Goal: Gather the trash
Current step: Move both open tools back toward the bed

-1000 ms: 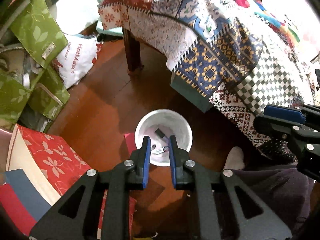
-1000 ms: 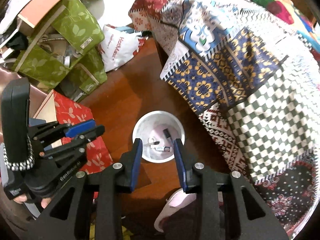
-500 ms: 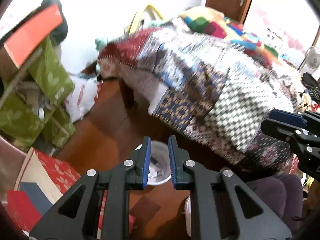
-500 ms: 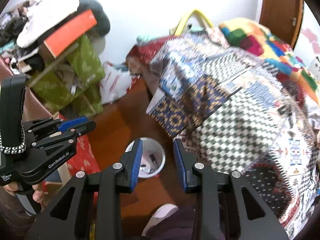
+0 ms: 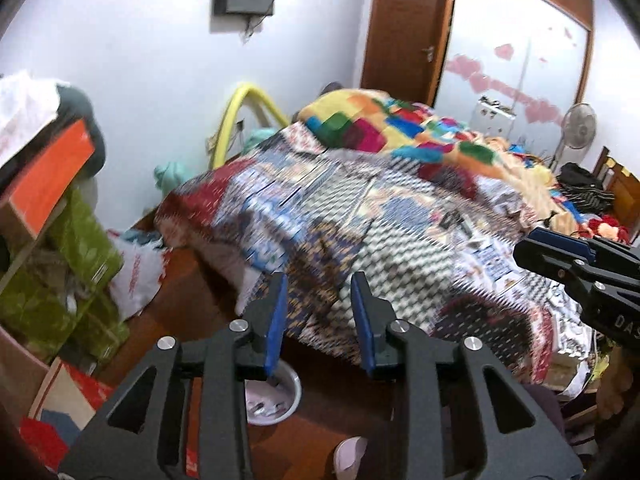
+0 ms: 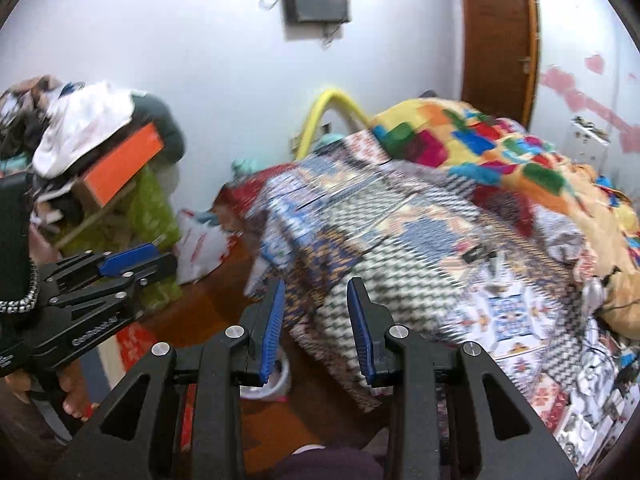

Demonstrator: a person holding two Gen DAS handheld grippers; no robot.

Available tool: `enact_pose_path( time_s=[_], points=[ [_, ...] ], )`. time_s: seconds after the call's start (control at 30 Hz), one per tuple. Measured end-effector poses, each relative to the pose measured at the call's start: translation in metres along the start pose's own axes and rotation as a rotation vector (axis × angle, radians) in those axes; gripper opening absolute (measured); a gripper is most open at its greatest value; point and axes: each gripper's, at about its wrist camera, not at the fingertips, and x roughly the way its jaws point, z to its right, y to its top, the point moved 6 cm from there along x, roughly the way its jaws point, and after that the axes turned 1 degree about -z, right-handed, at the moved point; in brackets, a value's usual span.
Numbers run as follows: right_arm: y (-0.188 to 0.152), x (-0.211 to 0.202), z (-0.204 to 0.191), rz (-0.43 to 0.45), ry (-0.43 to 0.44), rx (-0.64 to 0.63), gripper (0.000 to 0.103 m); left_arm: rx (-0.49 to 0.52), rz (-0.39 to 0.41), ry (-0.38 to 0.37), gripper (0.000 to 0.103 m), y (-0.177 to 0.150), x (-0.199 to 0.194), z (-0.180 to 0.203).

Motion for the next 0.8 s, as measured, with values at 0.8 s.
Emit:
enact_pose_path(
  time_s=[0.8],
  points=[
    [-0.01, -0.019, 0.2, 0.018, -0.279, 0.19, 0.049, 0.198, -0.074, -0.177, 0.054, 0.064, 0.115, 0.163]
  ],
)
